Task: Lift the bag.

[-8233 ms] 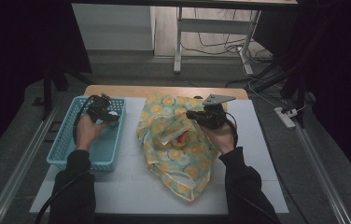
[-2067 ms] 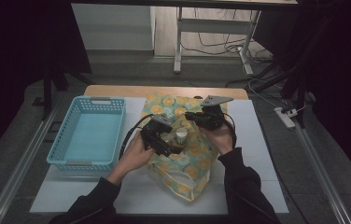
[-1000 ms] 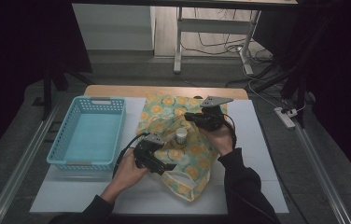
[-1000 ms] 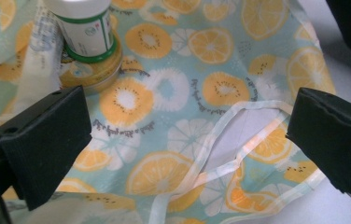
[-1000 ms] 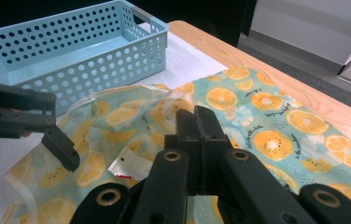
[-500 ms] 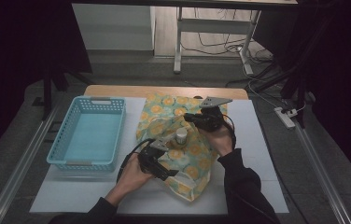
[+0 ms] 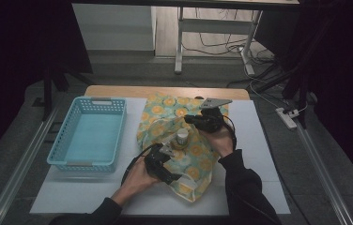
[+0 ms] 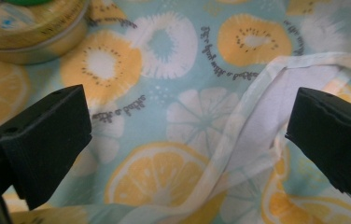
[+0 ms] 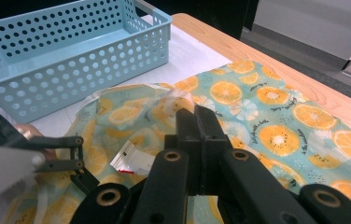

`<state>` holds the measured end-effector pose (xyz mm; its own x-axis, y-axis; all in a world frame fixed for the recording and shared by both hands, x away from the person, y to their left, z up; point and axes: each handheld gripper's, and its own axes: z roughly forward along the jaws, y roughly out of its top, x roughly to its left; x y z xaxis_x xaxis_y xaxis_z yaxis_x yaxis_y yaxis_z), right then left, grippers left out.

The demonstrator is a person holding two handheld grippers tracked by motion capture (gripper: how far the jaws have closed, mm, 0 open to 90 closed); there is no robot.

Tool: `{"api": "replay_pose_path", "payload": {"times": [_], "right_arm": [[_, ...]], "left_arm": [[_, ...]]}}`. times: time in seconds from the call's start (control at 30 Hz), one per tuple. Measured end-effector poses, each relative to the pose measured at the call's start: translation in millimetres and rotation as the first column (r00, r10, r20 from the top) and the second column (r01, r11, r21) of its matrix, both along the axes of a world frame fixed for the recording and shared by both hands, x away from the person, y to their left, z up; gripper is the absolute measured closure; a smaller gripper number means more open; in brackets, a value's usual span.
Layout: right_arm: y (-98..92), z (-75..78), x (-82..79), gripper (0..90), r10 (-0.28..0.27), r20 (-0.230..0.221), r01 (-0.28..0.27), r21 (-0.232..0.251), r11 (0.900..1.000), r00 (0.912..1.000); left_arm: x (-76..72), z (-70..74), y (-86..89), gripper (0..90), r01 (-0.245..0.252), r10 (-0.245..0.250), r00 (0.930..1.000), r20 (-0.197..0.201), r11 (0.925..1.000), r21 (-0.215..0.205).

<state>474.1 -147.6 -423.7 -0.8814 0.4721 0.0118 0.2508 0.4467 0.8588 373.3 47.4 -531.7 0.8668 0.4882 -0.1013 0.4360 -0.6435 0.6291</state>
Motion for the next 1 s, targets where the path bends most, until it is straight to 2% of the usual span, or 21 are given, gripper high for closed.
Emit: {"api": "replay_pose_path", "payload": {"times": [0.1, 0.17, 0.23, 0.4, 0.5, 0.63, 0.67, 0.73, 0.87, 1.0], "right_arm": [[0.0, 0.3, -0.2, 89.9, 0.000, 0.001, 0.000, 0.000, 1.000, 1.0000], [0.2, 0.4, -0.3, 89.9, 0.000, 0.002, 0.000, 0.000, 1.000, 1.0000], [0.0, 0.4, -0.3, 89.9, 0.000, 0.002, 0.000, 0.000, 1.000, 1.0000], [-0.1, 0.4, -0.2, 89.9, 0.000, 0.001, 0.000, -0.001, 1.000, 1.0000], [0.3, 0.1, -0.3, 89.9, 0.002, 0.000, -0.002, -0.002, 1.000, 1.0000], [0.4, -0.6, 0.1, 89.9, 0.005, -0.003, -0.005, -0.006, 1.000, 1.0000], [0.4, -0.8, 0.1, 89.9, 0.009, -0.004, -0.009, -0.004, 1.000, 0.9999], [0.3, -0.9, 0.1, 89.9, 0.015, -0.005, -0.015, -0.006, 1.000, 0.9999], [0.9, -1.0, -0.5, 89.9, 0.027, -0.007, -0.027, -0.005, 1.000, 0.9996], [1.2, -1.0, -0.8, 89.9, 0.035, -0.014, -0.035, -0.005, 0.999, 0.9993]], "left_arm": [[-0.4, -4.3, -5.8, 2.4, -0.003, 0.002, 0.9999, 0.012, 0.9994, 0.036], [-2.0, -5.1, -7.7, 4.0, 0.006, -0.008, 0.9992, 0.038, 0.9984, 0.056], [-2.5, -2.9, -6.9, 9.2, 0.020, -0.022, 0.9990, 0.040, 0.9984, 0.053], [-3.1, 0.1, -3.3, 37.6, 0.030, -0.032, 0.9985, 0.045, 0.9988, 0.040], [-0.6, 2.1, 1.2, 62.1, 0.012, -0.013, 0.9995, 0.029, 0.9997, 0.023], [1.3, 1.7, 3.4, 83.1, 0.004, -0.005, 1.0000, 0.006, 1.0000, 0.005], [1.5, 1.7, 3.0, 86.5, -0.008, 0.008, 0.9999, -0.010, 1.0000, -0.003], [2.6, 2.1, 2.6, 89.1, -0.037, 0.037, 0.9984, -0.044, 0.9992, -0.014], [3.8, 3.8, 2.0, 89.7, -0.071, 0.069, 0.9947, -0.076, 0.9974, -0.016], [4.9, 7.1, 4.9, 89.7, -0.080, 0.078, 0.9935, -0.082, 0.9965, -0.022]]}}
